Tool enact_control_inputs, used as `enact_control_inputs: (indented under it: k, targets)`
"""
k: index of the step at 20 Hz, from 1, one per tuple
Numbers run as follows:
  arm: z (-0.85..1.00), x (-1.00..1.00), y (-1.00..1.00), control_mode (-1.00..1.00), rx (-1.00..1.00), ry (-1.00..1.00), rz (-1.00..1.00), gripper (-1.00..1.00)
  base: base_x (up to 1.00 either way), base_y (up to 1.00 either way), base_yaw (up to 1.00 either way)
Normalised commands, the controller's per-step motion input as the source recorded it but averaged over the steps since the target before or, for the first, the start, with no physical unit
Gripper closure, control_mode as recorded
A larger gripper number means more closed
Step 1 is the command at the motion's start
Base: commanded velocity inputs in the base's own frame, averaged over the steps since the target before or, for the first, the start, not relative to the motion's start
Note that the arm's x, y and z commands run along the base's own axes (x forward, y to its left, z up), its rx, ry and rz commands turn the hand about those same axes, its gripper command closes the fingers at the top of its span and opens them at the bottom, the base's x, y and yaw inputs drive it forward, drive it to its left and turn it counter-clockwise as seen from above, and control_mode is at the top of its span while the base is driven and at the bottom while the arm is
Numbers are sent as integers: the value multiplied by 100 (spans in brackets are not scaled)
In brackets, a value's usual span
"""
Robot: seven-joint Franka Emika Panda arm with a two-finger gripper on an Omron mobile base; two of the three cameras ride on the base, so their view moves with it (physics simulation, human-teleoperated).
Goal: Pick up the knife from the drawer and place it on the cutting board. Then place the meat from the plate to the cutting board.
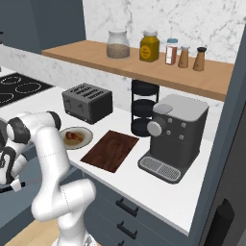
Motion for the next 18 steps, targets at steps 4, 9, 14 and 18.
enact_control_inputs:
  k: [4,9,14,18]
  targets:
    - [0,0,0,-100,0,0,0,100,0,0,0]
    - [62,-19,16,-100,0,-1,0,100,0,0,0]
    - [100,-48,32,-100,-2,0,0,100,0,0,0]
    - [98,-61,29,-100,-7,0,0,100,0,0,0]
